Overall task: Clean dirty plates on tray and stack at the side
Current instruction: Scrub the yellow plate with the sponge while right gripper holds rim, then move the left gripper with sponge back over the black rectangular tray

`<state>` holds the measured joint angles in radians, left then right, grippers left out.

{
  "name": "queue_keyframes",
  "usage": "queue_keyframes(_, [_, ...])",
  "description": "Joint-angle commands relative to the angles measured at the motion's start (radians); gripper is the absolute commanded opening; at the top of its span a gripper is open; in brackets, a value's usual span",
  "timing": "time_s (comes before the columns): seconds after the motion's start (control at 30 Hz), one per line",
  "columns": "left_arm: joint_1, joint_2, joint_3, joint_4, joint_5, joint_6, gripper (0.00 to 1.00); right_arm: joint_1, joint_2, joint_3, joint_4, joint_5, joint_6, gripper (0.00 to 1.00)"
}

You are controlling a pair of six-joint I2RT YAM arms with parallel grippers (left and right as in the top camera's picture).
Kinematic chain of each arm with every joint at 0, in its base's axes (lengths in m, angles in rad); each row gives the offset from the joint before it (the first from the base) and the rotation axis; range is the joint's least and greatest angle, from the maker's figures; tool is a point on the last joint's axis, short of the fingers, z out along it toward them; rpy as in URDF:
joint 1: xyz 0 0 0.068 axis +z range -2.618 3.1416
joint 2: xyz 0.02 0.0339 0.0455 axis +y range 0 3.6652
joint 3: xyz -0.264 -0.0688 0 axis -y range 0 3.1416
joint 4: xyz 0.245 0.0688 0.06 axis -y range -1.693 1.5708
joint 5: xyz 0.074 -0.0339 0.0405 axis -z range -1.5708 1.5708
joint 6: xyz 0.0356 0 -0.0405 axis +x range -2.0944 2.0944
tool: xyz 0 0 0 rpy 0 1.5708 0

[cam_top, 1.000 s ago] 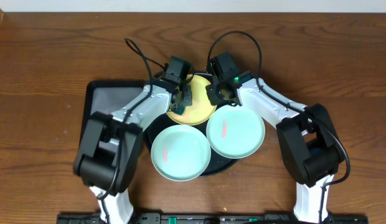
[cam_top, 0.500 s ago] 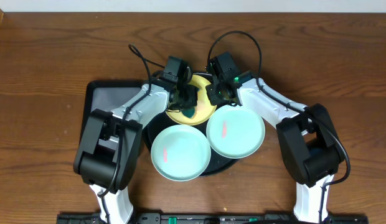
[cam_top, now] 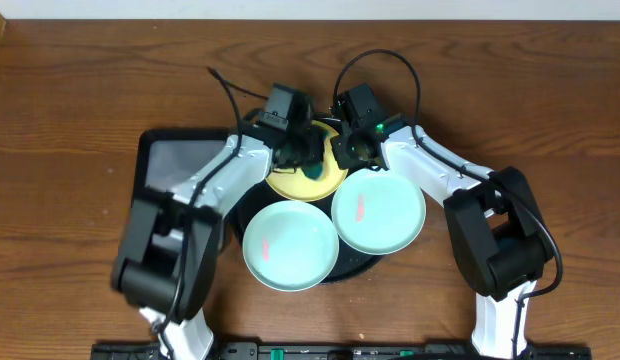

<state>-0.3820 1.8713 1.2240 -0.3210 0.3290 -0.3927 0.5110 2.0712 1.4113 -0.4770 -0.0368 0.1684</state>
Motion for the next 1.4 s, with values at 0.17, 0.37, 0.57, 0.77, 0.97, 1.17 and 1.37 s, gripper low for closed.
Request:
queue_keyframes(0.17, [0.000,-0.045,0.034,-0.008,-0.296,0.041,0.08,0.014,0.016,-0.002,-0.002,-0.020,0.003,0.01])
queue_keyframes(0.37, [0.000,0.019,0.024,-0.005,-0.342,0.040,0.08,0.014,0.016,-0.002,-0.002,-0.020,0.003,0.01])
queue_keyframes(0.57, [0.000,0.108,0.024,0.002,-0.340,0.039,0.08,0.014,0.016,-0.002,-0.002,-0.020,0.003,0.01])
queue_keyframes(0.77, [-0.004,0.116,0.025,0.022,-0.154,0.029,0.08,0.014,0.016,-0.002,-0.002,-0.020,0.003,0.01])
queue_keyframes(0.97, [-0.004,0.066,0.031,0.042,-0.015,0.014,0.08,0.014,0.016,-0.002,-0.002,-0.020,0.003,0.01])
queue_keyframes(1.17, [0.000,-0.067,0.031,-0.037,-0.037,0.014,0.08,0.014,0.016,-0.002,-0.002,-0.020,0.003,0.25])
queue_keyframes(1.37, [0.012,-0.283,0.031,-0.209,-0.124,0.014,0.08,0.014,0.016,-0.002,-0.002,-0.020,0.003,0.36])
